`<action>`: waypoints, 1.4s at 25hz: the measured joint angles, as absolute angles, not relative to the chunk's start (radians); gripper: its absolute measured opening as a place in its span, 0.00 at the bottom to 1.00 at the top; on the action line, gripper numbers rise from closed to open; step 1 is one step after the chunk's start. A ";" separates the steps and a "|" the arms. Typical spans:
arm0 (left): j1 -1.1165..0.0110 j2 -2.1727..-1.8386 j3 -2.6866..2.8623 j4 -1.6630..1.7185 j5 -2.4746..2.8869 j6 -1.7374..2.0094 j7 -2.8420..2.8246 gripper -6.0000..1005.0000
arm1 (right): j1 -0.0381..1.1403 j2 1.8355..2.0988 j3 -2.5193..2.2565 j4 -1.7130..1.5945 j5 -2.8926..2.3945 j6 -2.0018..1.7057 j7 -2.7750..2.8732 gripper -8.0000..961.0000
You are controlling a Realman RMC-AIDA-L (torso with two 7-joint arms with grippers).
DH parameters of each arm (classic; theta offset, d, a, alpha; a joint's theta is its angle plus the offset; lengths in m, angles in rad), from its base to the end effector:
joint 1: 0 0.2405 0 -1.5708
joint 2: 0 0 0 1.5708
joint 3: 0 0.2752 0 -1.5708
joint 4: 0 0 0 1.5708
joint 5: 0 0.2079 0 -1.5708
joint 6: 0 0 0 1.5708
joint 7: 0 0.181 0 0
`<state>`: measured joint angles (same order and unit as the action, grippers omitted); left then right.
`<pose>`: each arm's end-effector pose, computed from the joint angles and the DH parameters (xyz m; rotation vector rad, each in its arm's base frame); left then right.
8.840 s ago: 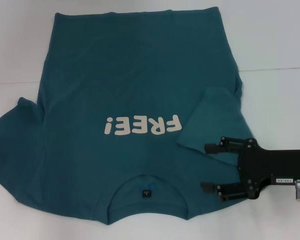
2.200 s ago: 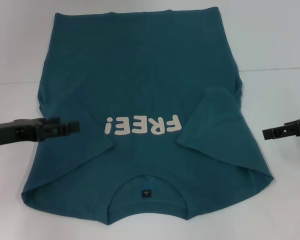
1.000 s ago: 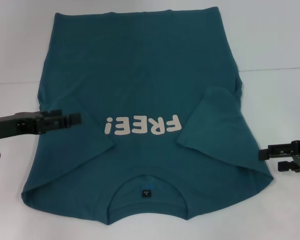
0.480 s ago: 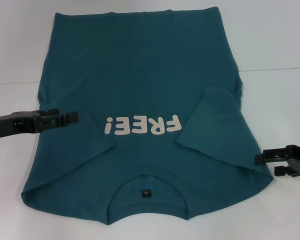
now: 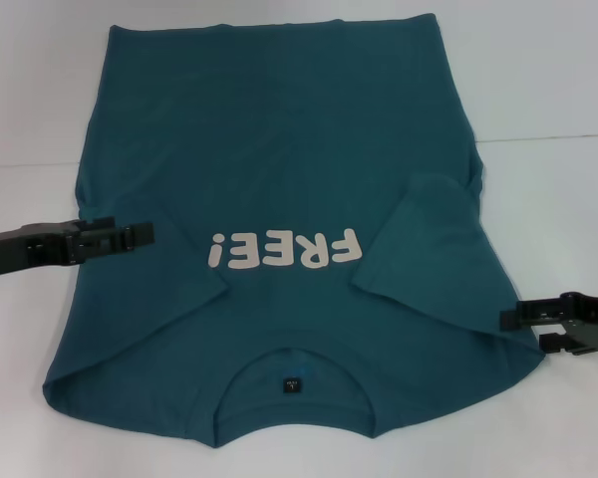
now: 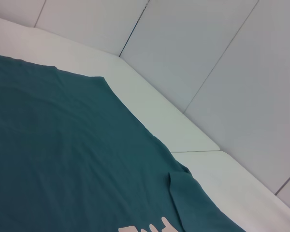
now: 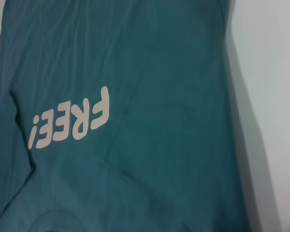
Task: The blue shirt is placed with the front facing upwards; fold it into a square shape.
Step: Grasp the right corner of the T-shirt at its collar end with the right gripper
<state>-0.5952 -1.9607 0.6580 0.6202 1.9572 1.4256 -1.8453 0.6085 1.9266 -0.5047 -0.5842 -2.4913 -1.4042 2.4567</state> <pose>-0.2736 0.4037 0.0141 -2.4344 -1.1652 -0.7395 0.3552 0.3703 0.0097 -1.9880 1.9962 0.2926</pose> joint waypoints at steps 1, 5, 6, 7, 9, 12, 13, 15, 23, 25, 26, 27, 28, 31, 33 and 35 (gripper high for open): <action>-0.595 -1.961 0.658 0.620 1.957 1.425 -1.845 0.92 | 0.610 1.928 -0.505 -0.583 -2.491 -1.404 2.457 0.82; -0.595 -1.961 0.658 0.620 1.957 1.421 -1.844 0.92 | 0.616 1.931 -0.511 -0.573 -2.491 -1.393 2.456 0.81; -0.595 -1.961 0.658 0.620 1.957 1.421 -1.844 0.92 | 0.617 1.931 -0.514 -0.571 -2.491 -1.391 2.457 0.81; -0.595 -1.961 0.658 0.620 1.957 1.421 -1.844 0.92 | 0.618 1.931 -0.517 -0.570 -2.491 -1.388 2.457 0.81; -0.595 -1.961 0.658 0.620 1.957 1.420 -1.844 0.92 | 0.621 1.933 -0.524 -0.569 -2.491 -1.383 2.459 0.80; -0.595 -1.962 0.658 0.620 1.957 1.420 -1.843 0.92 | 0.623 1.937 -0.529 -0.569 -2.491 -1.373 2.464 0.80; -0.595 -1.962 0.658 0.621 1.957 1.420 -1.842 0.92 | 0.624 1.938 -0.529 -0.568 -2.491 -1.369 2.465 0.79; -0.595 -1.962 0.658 0.621 1.957 1.420 -1.842 0.92 | 0.625 1.939 -0.529 -0.562 -2.491 -1.363 2.467 0.79; -0.596 -1.964 0.658 0.620 1.957 1.418 -1.833 0.92 | 0.630 1.939 -0.529 -0.543 -2.493 -1.331 2.490 0.65; -0.596 -1.964 0.658 0.620 1.957 1.417 -1.833 0.92 | 0.628 1.939 -0.529 -0.543 -2.493 -1.323 2.495 0.60; -0.596 -1.964 0.658 0.620 1.957 1.417 -1.833 0.92 | 0.627 1.938 -0.529 -0.543 -2.493 -1.321 2.495 0.58; -0.596 -1.964 0.658 0.620 1.957 1.417 -1.833 0.92 | 0.626 1.938 -0.529 -0.543 -2.493 -1.319 2.496 0.55; -0.595 -1.964 0.657 0.620 1.957 1.417 -1.833 0.92 | 0.626 1.938 -0.529 -0.543 -2.493 -1.318 2.496 0.53; -0.595 -1.964 0.657 0.620 1.957 1.413 -1.833 0.92 | 0.627 1.937 -0.529 -0.543 -2.493 -1.321 2.496 0.41; -0.595 -1.963 0.656 0.620 1.957 1.409 -1.833 0.92 | 0.629 1.938 -0.529 -0.543 -2.493 -1.323 2.496 0.32; -0.595 -1.964 0.657 0.620 1.957 1.407 -1.832 0.92 | 0.629 1.938 -0.530 -0.543 -2.491 -1.323 2.494 0.25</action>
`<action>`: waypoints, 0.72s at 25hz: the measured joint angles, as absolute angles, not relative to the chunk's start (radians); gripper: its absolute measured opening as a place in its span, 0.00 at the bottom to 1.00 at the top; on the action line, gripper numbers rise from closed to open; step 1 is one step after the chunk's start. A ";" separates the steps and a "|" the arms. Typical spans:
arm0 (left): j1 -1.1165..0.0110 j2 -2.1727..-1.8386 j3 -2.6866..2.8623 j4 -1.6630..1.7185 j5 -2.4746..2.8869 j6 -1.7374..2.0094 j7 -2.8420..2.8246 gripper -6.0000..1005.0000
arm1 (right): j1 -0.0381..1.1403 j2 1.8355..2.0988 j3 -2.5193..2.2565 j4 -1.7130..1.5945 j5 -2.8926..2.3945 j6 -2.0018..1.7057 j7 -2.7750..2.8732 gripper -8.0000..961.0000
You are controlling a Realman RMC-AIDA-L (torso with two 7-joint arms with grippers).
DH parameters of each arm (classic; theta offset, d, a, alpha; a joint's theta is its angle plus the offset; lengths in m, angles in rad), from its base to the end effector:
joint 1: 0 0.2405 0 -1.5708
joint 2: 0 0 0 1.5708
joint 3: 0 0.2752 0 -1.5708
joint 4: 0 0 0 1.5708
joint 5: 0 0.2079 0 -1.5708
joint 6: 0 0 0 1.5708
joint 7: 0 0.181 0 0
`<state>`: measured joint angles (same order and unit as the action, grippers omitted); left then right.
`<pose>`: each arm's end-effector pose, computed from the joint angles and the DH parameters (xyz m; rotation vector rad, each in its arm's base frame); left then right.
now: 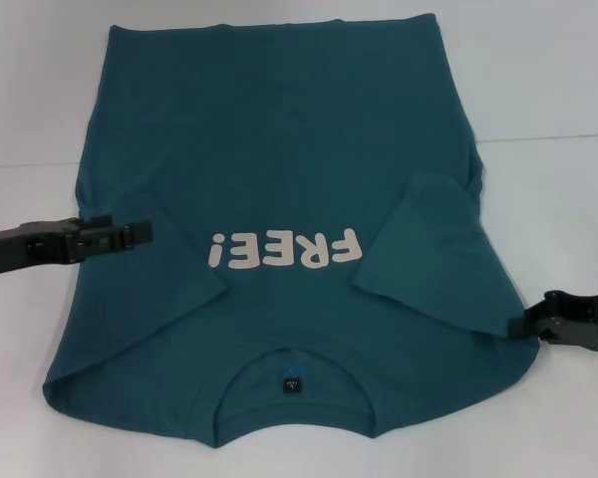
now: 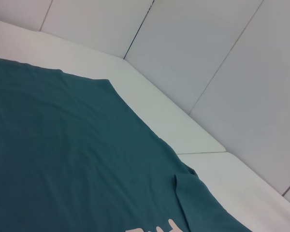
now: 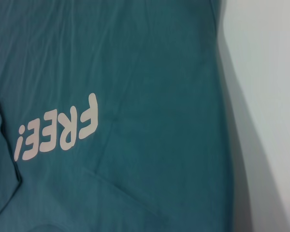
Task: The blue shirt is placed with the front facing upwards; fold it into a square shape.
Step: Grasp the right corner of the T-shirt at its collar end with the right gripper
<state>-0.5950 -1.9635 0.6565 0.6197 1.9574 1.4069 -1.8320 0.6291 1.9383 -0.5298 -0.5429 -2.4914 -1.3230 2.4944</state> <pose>-0.2754 0.4058 0.0138 -2.4215 -1.1508 -0.7310 0.3551 0.3785 -0.0033 -1.9362 2.0148 0.2817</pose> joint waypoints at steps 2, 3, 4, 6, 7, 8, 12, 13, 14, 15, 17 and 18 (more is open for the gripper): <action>-0.595 -1.964 0.656 0.620 1.957 1.407 -1.832 0.92 | 0.629 1.939 -0.526 -0.545 -2.489 -1.324 2.490 0.19; -0.595 -1.964 0.656 0.620 1.957 1.407 -1.832 0.92 | 0.628 1.939 -0.524 -0.548 -2.488 -1.324 2.488 0.16; -0.595 -1.965 0.656 0.620 1.957 1.406 -1.832 0.92 | 0.628 1.940 -0.523 -0.550 -2.486 -1.324 2.486 0.12; -0.595 -1.965 0.655 0.620 1.957 1.406 -1.832 0.92 | 0.628 1.940 -0.524 -0.554 -2.479 -1.325 2.484 0.10; -0.595 -1.965 0.652 0.619 1.957 1.405 -1.832 0.92 | 0.628 1.940 -0.526 -0.555 -2.475 -1.326 2.483 0.09; -0.595 -1.965 0.649 0.619 1.957 1.405 -1.832 0.92 | 0.628 1.940 -0.528 -0.556 -2.473 -1.326 2.481 0.07; -0.594 -1.968 0.638 0.617 1.957 1.404 -1.832 0.92 | 0.633 1.946 -0.530 -0.579 -2.471 -1.336 2.465 0.06; -0.593 -1.968 0.635 0.617 1.957 1.401 -1.832 0.92 | 0.635 1.951 -0.530 -0.595 -2.471 -1.341 2.462 0.06; -0.592 -1.969 0.633 0.617 1.957 1.399 -1.832 0.92 | 0.637 1.956 -0.530 -0.611 -2.471 -1.345 2.460 0.05; -0.592 -1.969 0.632 0.617 1.957 1.395 -1.833 0.92 | 0.641 1.962 -0.532 -0.628 -2.471 -1.350 2.457 0.05; -0.591 -1.969 0.632 0.617 1.956 1.389 -1.836 0.92 | 0.649 1.972 -0.540 -0.658 -2.471 -1.358 2.454 0.05; -0.591 -1.970 0.631 0.617 1.956 1.387 -1.838 0.92 | 0.655 1.977 -0.548 -0.672 -2.470 -1.362 2.451 0.05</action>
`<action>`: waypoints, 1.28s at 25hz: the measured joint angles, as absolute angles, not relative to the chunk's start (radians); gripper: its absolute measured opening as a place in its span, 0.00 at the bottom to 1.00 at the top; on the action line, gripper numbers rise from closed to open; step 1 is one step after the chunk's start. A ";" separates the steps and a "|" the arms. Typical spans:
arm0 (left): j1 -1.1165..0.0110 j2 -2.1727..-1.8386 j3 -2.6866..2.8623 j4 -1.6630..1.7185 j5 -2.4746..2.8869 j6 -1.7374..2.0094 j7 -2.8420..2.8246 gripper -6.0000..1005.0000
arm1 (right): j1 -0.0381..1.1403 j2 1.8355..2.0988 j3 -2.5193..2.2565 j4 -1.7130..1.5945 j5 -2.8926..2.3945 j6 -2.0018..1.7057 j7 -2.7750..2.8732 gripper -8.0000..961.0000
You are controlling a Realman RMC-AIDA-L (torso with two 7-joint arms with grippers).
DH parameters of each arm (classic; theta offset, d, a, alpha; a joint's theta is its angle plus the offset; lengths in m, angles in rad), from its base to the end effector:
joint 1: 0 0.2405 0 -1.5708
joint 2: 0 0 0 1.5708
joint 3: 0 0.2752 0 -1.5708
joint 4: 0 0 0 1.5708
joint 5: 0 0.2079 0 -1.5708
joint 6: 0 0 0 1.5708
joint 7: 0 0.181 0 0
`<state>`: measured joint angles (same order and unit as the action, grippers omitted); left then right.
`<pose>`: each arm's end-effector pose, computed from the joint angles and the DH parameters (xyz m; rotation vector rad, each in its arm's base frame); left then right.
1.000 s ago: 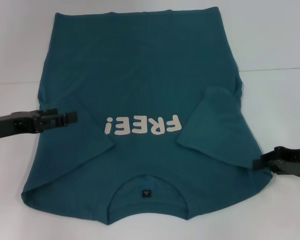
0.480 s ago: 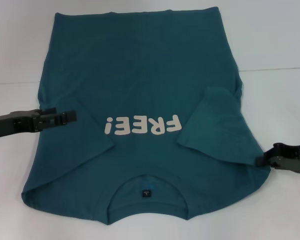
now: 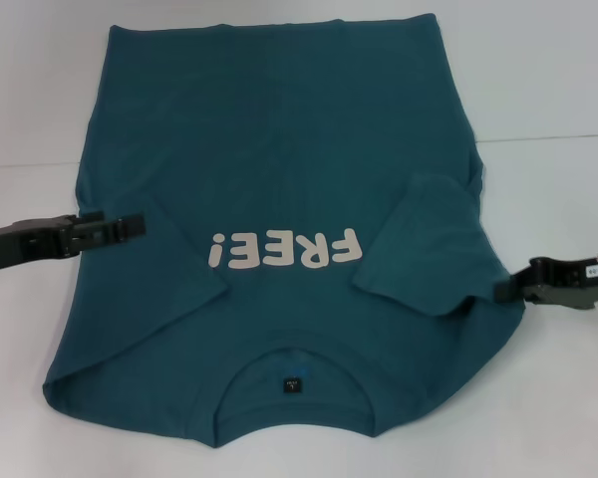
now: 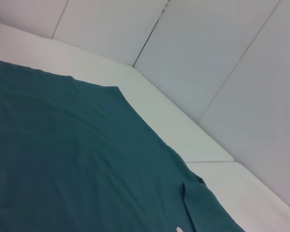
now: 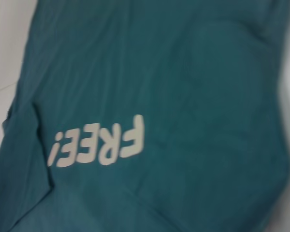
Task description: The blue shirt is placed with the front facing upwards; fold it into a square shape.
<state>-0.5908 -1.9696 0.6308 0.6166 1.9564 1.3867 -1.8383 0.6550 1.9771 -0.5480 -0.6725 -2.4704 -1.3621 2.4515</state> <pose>-0.2794 0.4079 0.0157 -2.3735 -1.1750 -0.7520 0.3258 0.3979 0.0038 -2.0587 1.8473 0.3096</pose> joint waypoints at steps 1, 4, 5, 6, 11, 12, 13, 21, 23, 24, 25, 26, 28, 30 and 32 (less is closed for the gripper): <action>-0.590 -1.970 0.630 0.617 1.956 1.385 -1.839 0.92 | 0.661 1.982 -0.556 -0.684 -2.470 -1.366 2.449 0.05; -0.586 -1.970 0.622 0.617 1.956 1.373 -1.843 0.92 | 0.683 1.993 -0.582 -0.697 -2.470 -1.371 2.436 0.05; -0.584 -1.970 0.615 0.617 1.956 1.369 -1.844 0.92 | 0.692 1.996 -0.594 -0.698 -2.470 -1.373 2.431 0.05; -0.582 -1.971 0.609 0.617 1.956 1.367 -1.844 0.92 | 0.700 1.999 -0.602 -0.698 -2.470 -1.373 2.425 0.05; -0.568 -1.973 0.567 0.625 1.956 1.363 -1.852 0.92 | 0.740 2.012 -0.639 -0.698 -2.470 -1.372 2.392 0.05; -0.566 -1.973 0.560 0.625 1.957 1.362 -1.855 0.92 | 0.745 2.015 -0.643 -0.698 -2.470 -1.371 2.386 0.05; -0.560 -1.973 0.552 0.626 1.959 1.356 -1.861 0.92 | 0.748 2.017 -0.646 -0.698 -2.470 -1.369 2.379 0.05; -0.497 -1.971 0.562 0.687 1.995 1.349 -1.985 0.92 | 0.740 2.014 -0.648 -0.698 -2.470 -1.365 2.354 0.05; -0.481 -1.969 0.562 0.712 2.041 1.352 -2.049 0.92 | 0.733 2.013 -0.645 -0.699 -2.470 -1.364 2.350 0.05; -0.473 -1.967 0.561 0.722 2.068 1.352 -2.085 0.92 | 0.730 2.013 -0.645 -0.699 -2.470 -1.363 2.348 0.05; -0.469 -1.964 0.560 0.726 2.087 1.353 -2.112 0.92 | 0.727 2.013 -0.645 -0.699 -2.470 -1.364 2.346 0.05; -0.464 -1.960 0.560 0.730 2.113 1.355 -2.148 0.92 | 0.723 2.013 -0.645 -0.699 -2.469 -1.363 2.342 0.05; -0.460 -1.949 0.561 0.731 2.163 1.366 -2.215 0.92 | 0.719 2.016 -0.643 -0.699 -2.469 -1.363 2.330 0.05; -0.457 -1.944 0.558 0.730 2.203 1.382 -2.260 0.92 | 0.716 2.018 -0.643 -0.699 -2.469 -1.363 2.323 0.05; -0.451 -1.943 0.555 0.730 2.225 1.400 -2.292 0.92 | 0.713 2.020 -0.642 -0.700 -2.469 -1.363 2.315 0.05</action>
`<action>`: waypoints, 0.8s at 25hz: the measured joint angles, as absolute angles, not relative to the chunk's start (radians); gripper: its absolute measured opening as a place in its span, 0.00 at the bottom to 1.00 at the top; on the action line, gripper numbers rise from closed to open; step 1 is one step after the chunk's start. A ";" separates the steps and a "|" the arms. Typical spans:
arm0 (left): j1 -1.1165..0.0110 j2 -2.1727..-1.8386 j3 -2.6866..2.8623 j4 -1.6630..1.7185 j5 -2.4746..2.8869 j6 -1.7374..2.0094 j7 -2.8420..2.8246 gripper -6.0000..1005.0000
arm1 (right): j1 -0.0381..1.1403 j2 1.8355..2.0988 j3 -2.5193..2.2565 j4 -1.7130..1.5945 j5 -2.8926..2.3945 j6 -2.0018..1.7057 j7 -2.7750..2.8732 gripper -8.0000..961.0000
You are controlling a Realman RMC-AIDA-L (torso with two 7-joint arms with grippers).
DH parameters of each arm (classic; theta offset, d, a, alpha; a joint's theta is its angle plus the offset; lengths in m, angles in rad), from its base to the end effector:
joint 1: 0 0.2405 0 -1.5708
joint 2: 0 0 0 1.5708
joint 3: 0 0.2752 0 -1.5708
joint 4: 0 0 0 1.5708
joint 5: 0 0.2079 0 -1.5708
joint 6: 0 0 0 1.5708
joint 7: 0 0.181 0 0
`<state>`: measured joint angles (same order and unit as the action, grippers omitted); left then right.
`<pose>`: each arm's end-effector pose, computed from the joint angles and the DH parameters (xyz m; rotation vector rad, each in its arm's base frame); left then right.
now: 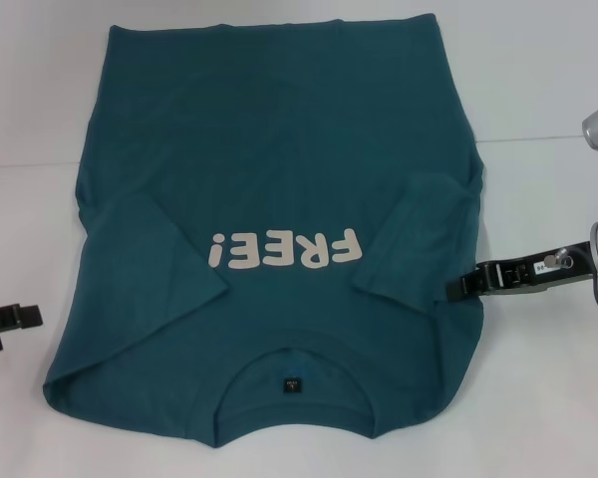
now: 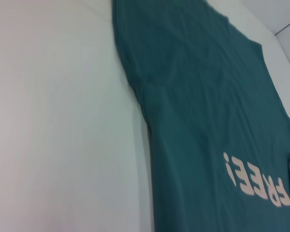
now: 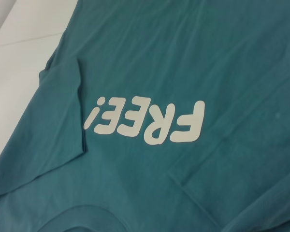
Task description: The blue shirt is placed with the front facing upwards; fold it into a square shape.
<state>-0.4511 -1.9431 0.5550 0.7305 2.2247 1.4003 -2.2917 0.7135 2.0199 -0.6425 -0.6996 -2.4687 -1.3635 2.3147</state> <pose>-0.3673 0.3575 0.0420 -1.9931 -1.7664 -0.5218 0.2897 0.4088 -0.0213 -2.3169 1.5937 0.2059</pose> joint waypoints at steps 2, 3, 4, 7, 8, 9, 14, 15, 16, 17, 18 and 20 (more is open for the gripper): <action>-0.446 -1.943 0.555 0.729 2.228 1.416 -2.303 0.92 | 0.713 2.022 -0.644 -0.700 -2.469 -1.363 2.310 0.05; -0.443 -1.943 0.557 0.727 2.229 1.424 -2.308 0.92 | 0.712 2.023 -0.645 -0.700 -2.468 -1.364 2.309 0.05; -0.441 -1.943 0.559 0.727 2.233 1.426 -2.311 0.92 | 0.712 2.024 -0.646 -0.700 -2.468 -1.366 2.309 0.05; -0.440 -1.943 0.561 0.726 2.272 1.428 -2.323 0.92 | 0.709 2.025 -0.645 -0.700 -2.468 -1.370 2.308 0.05; -0.440 -1.943 0.560 0.725 2.282 1.428 -2.325 0.92 | 0.707 2.025 -0.644 -0.700 -2.468 -1.371 2.307 0.05; -0.443 -1.943 0.560 0.724 2.296 1.430 -2.331 0.92 | 0.706 2.026 -0.643 -0.700 -2.466 -1.372 2.305 0.05; -0.454 -1.947 0.565 0.723 2.306 1.457 -2.337 0.92 | 0.699 2.030 -0.642 -0.700 -2.458 -1.373 2.297 0.05; -0.457 -1.948 0.565 0.723 2.306 1.463 -2.337 0.92 | 0.698 2.031 -0.643 -0.700 -2.458 -1.373 2.296 0.05; -0.461 -1.948 0.566 0.723 2.306 1.468 -2.337 0.92 | 0.698 2.031 -0.643 -0.700 -2.458 -1.373 2.295 0.05; -0.466 -1.949 0.566 0.723 2.306 1.475 -2.337 0.92 | 0.697 2.031 -0.644 -0.700 -2.457 -1.372 2.294 0.05; -0.470 -1.950 0.569 0.722 2.306 1.477 -2.339 0.92 | 0.697 2.031 -0.644 -0.700 -2.457 -1.372 2.292 0.05; -0.480 -1.951 0.581 0.722 2.306 1.477 -2.346 0.92 | 0.696 2.032 -0.643 -0.700 -2.457 -1.372 2.286 0.05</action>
